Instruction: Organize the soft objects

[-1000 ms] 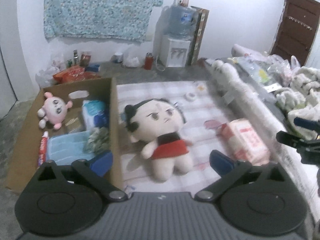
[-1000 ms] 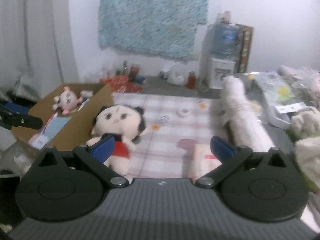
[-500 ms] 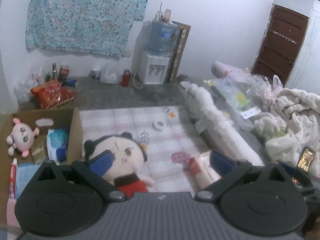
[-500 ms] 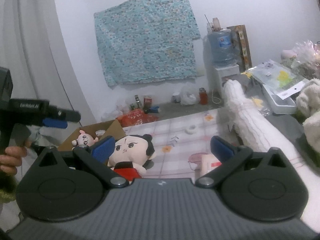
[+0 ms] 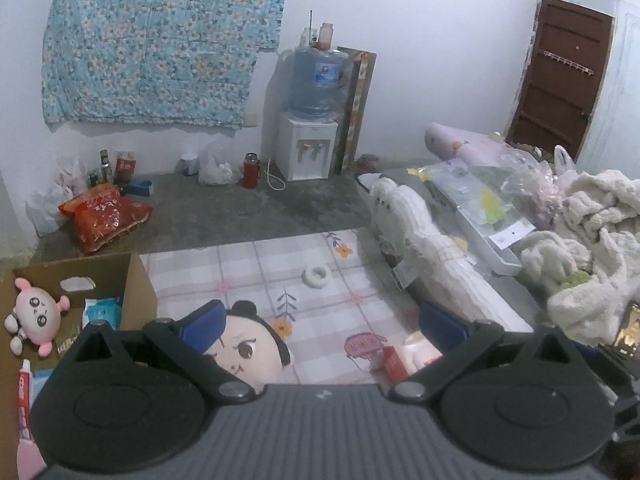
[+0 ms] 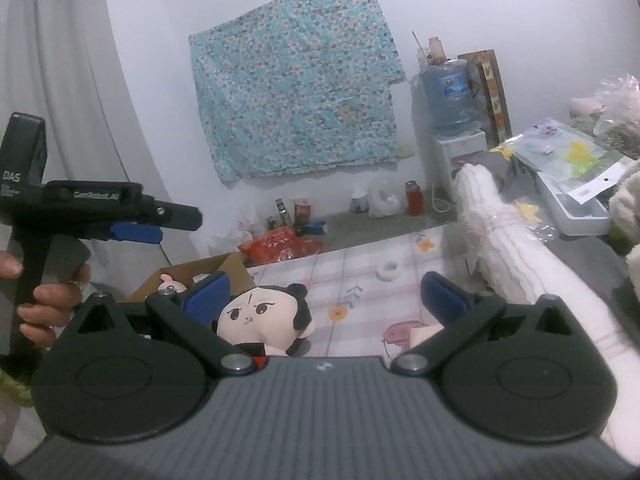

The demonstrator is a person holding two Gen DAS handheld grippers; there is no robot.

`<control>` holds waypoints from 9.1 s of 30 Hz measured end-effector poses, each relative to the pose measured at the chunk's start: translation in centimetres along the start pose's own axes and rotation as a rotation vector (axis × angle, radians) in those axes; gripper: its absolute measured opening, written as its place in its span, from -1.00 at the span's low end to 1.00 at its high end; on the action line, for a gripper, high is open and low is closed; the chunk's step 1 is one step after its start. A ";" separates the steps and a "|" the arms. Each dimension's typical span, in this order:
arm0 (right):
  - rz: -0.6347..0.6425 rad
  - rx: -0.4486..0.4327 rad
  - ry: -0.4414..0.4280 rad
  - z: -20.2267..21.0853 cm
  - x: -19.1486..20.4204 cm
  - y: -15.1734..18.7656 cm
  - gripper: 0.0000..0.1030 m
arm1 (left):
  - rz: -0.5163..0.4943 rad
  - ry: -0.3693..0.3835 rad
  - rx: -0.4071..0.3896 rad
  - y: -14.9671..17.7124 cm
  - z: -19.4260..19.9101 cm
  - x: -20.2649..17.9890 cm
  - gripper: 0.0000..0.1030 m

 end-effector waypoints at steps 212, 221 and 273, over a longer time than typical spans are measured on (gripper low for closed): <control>0.469 0.434 -0.562 -17.7 28.0 14.3 0.00 | 0.694 -0.214 0.278 16.1 4.5 28.8 -0.28; 0.404 0.386 -0.493 -16.2 25.4 12.6 0.00 | 0.918 -0.099 0.272 15.6 1.5 30.4 0.10; 0.826 1.306 -0.487 -34.0 36.1 22.8 0.02 | 0.932 -0.391 -0.218 17.6 19.2 35.3 0.86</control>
Point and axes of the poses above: each gripper's, at about its wrist camera, not at the fingertips, and z roughly against the way its jaws point, x to its left, y to its underside, the point moved 1 cm from there along -z, roughly the way its jaws point, and after that the axes turned 13 degrees about -x, right-handed, at the moved point
